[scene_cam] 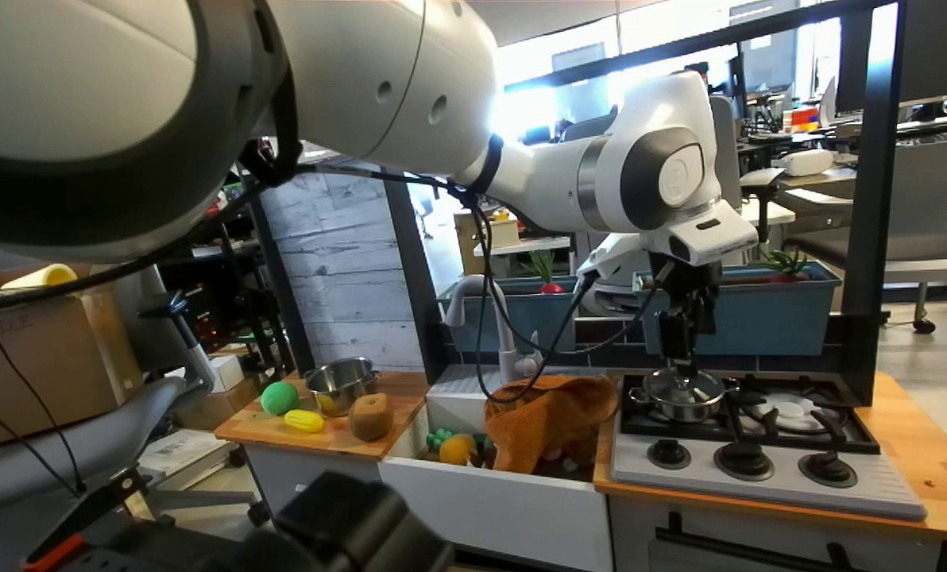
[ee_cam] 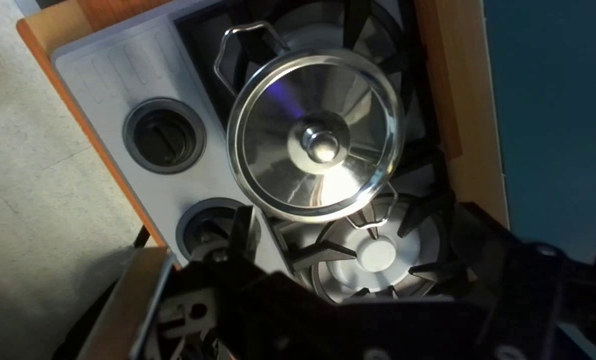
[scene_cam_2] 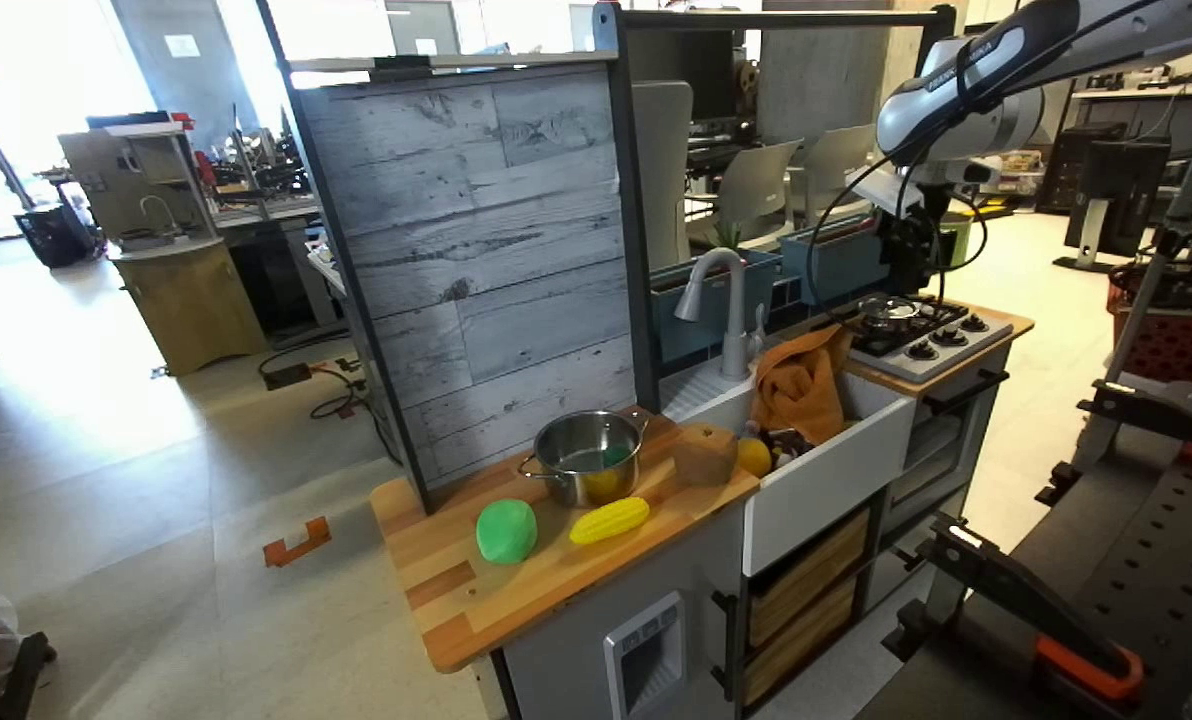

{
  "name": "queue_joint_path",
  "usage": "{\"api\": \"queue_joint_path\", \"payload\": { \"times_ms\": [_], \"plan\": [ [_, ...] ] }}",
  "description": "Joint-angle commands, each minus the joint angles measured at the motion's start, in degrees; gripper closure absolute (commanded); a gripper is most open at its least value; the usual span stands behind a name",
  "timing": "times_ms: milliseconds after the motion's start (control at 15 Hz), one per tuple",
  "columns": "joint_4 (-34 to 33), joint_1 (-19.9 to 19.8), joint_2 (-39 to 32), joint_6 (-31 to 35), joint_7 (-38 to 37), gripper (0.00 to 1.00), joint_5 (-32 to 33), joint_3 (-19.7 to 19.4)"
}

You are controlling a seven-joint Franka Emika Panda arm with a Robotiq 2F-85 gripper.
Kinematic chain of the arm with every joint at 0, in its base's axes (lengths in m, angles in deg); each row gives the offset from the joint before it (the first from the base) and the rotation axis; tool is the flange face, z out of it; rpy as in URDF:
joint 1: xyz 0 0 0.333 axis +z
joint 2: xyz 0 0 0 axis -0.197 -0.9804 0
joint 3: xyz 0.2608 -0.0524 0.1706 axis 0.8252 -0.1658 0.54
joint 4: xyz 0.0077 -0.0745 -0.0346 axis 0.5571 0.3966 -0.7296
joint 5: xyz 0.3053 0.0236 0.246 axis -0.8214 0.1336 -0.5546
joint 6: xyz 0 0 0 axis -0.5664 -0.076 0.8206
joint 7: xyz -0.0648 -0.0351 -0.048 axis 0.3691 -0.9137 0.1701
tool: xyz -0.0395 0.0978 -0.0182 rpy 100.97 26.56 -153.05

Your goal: Remove the silver lid from the silver pot.

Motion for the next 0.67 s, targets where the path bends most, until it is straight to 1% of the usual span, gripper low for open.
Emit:
{"api": "queue_joint_path", "payload": {
  "times_ms": [0,200,600],
  "plan": [
    [-1.0,0.3,-0.9,-3.5,-3.5,0.00,-0.3,-0.1],
    [0.7,0.3,-0.4,-5.6,-5.2,0.00,-0.4,0.1],
    [1.7,0.4,-0.3,-6.4,-8.2,0.00,-0.3,-0.2]
  ]
}}
